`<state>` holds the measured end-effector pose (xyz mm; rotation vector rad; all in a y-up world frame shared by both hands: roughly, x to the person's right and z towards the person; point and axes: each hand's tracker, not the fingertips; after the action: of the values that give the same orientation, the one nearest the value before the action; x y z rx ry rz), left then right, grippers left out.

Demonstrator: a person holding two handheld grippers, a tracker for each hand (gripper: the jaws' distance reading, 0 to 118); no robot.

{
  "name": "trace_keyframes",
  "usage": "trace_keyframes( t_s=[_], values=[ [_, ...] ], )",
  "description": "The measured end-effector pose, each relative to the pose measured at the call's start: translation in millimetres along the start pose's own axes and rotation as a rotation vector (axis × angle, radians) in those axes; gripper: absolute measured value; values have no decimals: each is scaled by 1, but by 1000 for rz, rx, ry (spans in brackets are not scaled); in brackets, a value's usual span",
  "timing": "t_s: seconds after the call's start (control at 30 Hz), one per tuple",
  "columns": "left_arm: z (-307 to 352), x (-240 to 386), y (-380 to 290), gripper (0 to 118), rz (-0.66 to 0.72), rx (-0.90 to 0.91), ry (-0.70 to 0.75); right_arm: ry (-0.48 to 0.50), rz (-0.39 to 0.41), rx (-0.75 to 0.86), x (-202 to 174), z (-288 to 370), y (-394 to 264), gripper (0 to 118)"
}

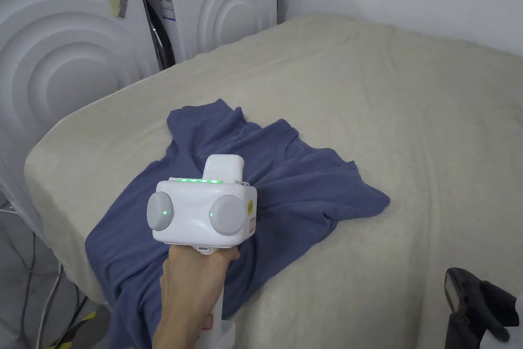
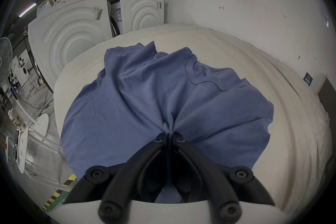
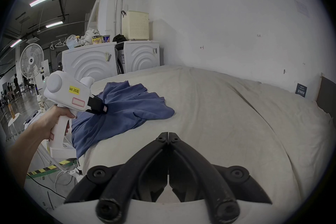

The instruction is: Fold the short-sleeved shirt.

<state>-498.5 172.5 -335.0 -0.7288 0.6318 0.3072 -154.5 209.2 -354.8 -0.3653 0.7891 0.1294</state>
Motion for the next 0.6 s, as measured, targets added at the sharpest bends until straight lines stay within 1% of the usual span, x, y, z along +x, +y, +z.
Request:
trace_keyframes(
  t_s=[0.07, 0.13, 0.17, 0.2, 0.27, 0.33, 0.37, 0.4, 0.43, 0.47, 0.57, 0.6],
  values=[
    [2, -5, 6, 5, 24, -5, -20, -3, -7, 10, 1, 5, 2, 0],
    [14, -7, 9, 5, 41, 19, -20, 11, -50, 26, 4, 12, 6, 0],
    [20, -8, 10, 5, 38, 45, -19, 15, -57, 36, 6, 16, 7, 0],
    [26, -8, 12, 5, 37, 42, -16, 8, -52, 44, 7, 19, 9, 0],
    [40, -5, 18, 4, -21, 86, 23, -17, -30, 63, 9, 25, 13, 0],
    [54, -5, 25, 4, 0, 82, 13, -31, -31, 79, 13, 36, 15, 0],
    [63, -7, 29, 4, 43, 125, -9, -37, -41, 88, 16, 41, 16, 0],
    [72, -9, 34, 4, 52, 124, -23, -46, -57, 96, 19, 47, 18, 0],
    [84, -9, 39, 4, 75, 160, -26, -58, -74, 112, 23, 53, 19, 0],
    [96, -7, 45, 4, 41, 200, -29, -63, -95, 127, 27, 60, 20, 0],
    [137, 6, 65, 4, 0, 310, -48, -113, -99, 172, 37, 77, 25, 0],
    [150, 11, 71, 4, -2, 361, -52, -118, -112, 178, 41, 81, 26, 0]
  ],
)
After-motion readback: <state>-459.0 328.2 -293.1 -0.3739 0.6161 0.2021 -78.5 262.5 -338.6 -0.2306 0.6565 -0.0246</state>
